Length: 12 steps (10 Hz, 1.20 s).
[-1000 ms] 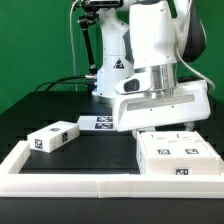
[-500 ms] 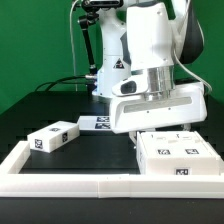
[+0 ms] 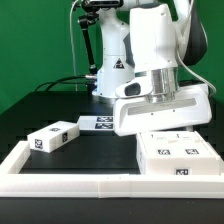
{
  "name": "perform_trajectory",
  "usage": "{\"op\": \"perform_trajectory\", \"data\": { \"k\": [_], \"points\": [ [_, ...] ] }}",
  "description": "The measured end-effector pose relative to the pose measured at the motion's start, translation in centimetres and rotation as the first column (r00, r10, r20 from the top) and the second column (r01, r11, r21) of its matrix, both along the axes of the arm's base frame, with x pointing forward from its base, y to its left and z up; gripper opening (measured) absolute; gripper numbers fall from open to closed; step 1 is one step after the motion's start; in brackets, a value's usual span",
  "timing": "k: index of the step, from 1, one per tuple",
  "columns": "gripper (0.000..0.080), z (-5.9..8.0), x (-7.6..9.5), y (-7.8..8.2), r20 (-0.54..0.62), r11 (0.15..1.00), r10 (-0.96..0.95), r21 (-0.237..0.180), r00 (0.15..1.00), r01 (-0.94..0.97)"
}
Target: Assemble cabinet
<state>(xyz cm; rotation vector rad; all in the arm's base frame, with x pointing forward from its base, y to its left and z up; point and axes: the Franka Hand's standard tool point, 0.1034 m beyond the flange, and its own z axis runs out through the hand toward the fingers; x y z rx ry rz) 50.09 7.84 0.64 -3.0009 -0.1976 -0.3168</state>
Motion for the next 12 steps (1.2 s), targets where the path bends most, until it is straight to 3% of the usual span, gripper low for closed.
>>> {"op": "perform_trajectory", "data": {
  "k": [1,2,3,4,5,6,9,12],
  "points": [
    [0.0454,0.0,0.0,-0.1,0.000,1.000,0.004,-0.001,1.000,-0.004],
    [0.0454,-0.1,-0.1,-0.1,0.000,1.000,0.010,-0.003,1.000,-0.010],
    [0.0271,-0.1,-0.2,-0.2,0.003,1.000,0.017,-0.005,1.000,-0.017],
    [0.0143,-0.3,-0.6,-0.3,-0.004,1.000,0.026,-0.008,1.000,-0.026],
    [0.0143,-0.5,-0.8,-0.4,-0.006,0.999,0.034,-0.010,0.999,-0.034],
    [0.0030,-0.6,-1.1,-0.5,-0.009,0.999,0.046,-0.014,0.999,-0.046],
    [0.0002,0.1,-1.4,-1.2,-0.006,0.997,0.078,-0.028,0.997,-0.078],
    [0.0002,2.9,-0.3,-1.4,0.008,0.995,0.089,-0.038,0.996,-0.089]
  ]
}}
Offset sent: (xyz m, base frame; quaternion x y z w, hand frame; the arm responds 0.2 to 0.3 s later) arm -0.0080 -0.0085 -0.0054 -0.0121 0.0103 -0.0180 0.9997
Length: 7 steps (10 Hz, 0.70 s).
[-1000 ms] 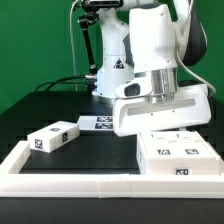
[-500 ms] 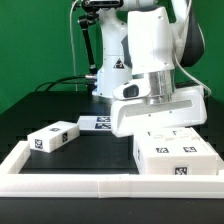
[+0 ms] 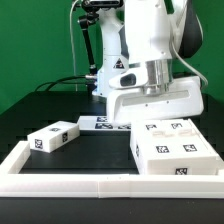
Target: Assemble cabinet
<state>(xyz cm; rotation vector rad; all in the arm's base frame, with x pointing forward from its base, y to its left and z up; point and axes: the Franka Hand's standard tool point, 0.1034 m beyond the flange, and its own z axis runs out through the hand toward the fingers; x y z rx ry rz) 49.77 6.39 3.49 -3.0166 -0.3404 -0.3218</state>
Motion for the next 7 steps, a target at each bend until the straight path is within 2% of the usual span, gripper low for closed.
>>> {"op": "perform_trajectory", "data": {
  "k": [2,5,7],
  "points": [
    [0.0002,2.1,0.9,-0.2,0.008,1.000,0.016,-0.007,1.000,-0.016],
    [0.0002,4.3,1.6,0.1,-0.052,1.000,0.029,-0.008,0.998,-0.030],
    [0.0002,4.9,1.9,0.5,-0.078,0.999,0.037,-0.005,0.996,-0.037]
  ]
}}
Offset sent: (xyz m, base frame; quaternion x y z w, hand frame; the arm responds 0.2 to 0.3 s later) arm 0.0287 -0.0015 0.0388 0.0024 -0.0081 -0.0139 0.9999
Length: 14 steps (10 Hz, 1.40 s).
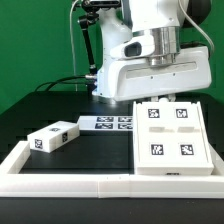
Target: Assemble cabinet
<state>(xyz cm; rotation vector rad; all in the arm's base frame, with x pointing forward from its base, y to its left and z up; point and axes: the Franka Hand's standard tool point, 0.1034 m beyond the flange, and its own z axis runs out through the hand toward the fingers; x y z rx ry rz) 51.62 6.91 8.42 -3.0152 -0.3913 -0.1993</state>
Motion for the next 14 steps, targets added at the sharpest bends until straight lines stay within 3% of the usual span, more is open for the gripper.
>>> {"op": "perform_trajectory", "data": {
  "k": [4,9,14],
  "points": [
    [0.0002,-0.3,-0.8,-0.1,-0.004,1.000,0.005,-0.004,1.000,-0.005],
    [0.0002,2.8,1.4,-0.3,-0.058,1.000,0.010,0.000,0.998,-0.010],
    [0.0002,2.3,0.6,-0.4,-0.066,1.000,0.017,-0.003,0.998,-0.017]
  ]
}}
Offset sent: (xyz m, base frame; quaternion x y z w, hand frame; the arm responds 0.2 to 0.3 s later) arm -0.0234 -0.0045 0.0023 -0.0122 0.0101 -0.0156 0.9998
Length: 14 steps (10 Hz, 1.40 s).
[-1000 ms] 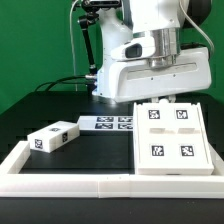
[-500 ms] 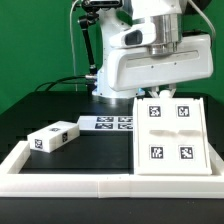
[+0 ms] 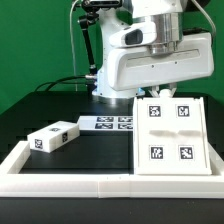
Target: Assemble cabinet
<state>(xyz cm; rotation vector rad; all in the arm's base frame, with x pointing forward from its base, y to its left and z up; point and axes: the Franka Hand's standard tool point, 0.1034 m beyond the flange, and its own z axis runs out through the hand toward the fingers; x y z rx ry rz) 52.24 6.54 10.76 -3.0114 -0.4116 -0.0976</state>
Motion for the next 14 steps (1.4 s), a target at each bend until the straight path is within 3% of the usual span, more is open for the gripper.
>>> {"op": "perform_trajectory", "data": {
  "k": [5,9,11,12,13,14],
  "points": [
    [0.0002,3.0,2.3,0.2,-0.017,1.000,0.002,0.004,1.000,-0.002],
    [0.0002,2.8,3.2,0.6,-0.016,1.000,0.005,0.009,1.000,-0.005],
    [0.0225,2.8,3.2,0.6,-0.016,1.000,0.004,0.009,1.000,-0.004],
    [0.0225,2.8,3.2,0.5,-0.016,1.000,0.004,0.009,1.000,-0.004],
    [0.0419,2.6,3.1,0.4,-0.009,1.000,0.005,0.009,1.000,-0.005],
    [0.0557,1.1,2.1,-0.5,0.028,1.000,-0.003,0.001,1.000,0.003]
  ]
}}
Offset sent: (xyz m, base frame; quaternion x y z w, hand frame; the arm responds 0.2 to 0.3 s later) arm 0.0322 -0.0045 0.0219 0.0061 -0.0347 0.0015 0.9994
